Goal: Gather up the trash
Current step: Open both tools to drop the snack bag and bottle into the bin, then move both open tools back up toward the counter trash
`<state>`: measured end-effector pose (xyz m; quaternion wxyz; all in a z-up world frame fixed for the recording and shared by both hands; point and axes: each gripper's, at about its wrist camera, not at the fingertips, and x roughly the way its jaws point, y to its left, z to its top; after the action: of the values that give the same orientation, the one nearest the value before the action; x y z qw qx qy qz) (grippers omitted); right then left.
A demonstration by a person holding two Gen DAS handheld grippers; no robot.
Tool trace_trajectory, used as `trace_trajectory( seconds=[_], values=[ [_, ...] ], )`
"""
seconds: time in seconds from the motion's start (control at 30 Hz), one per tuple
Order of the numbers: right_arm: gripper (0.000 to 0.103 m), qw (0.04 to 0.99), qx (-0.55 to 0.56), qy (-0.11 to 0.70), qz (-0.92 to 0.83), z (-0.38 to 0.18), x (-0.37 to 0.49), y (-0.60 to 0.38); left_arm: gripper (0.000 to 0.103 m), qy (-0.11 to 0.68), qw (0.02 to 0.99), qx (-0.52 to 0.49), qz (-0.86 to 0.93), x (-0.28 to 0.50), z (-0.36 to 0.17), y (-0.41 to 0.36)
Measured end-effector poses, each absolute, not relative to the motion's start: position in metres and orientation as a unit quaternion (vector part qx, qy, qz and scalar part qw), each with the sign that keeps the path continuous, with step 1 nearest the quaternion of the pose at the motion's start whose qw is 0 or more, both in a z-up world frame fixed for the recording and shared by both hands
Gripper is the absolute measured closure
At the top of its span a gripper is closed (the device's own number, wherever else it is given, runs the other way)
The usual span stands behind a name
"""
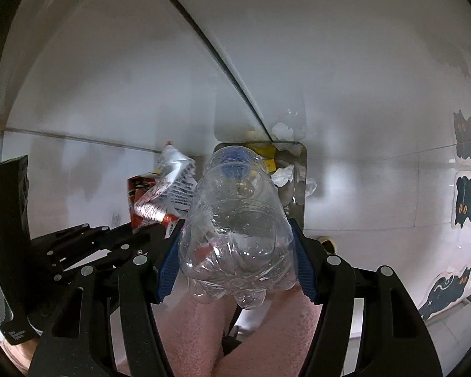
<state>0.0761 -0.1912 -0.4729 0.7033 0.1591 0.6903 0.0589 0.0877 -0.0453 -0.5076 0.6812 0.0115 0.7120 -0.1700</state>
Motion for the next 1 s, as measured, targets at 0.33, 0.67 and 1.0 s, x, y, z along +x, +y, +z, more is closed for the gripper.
trace_trajectory(
  seconds=[0.33, 0.67, 1.0],
  values=[
    [0.022, 0.711, 0.17, 0.681, 0.046, -0.462, 0.08, -0.199, 0.051, 0.707, 0.687, 0.014, -0.167, 0.093, -0.501, -0.043],
    [0.009, 0.735, 0.147, 0.661, 0.03, -0.432, 0.077, -0.208, 0.016, 0.682, 0.713, 0.03, -0.161, 0.088, -0.468, -0.029],
    [0.003, 0.772, 0.126, 0.622, 0.037, -0.373, 0.057, -0.205, 0.008, 0.637, 0.752, 0.026, -0.169, 0.075, -0.401, -0.013]
  ],
)
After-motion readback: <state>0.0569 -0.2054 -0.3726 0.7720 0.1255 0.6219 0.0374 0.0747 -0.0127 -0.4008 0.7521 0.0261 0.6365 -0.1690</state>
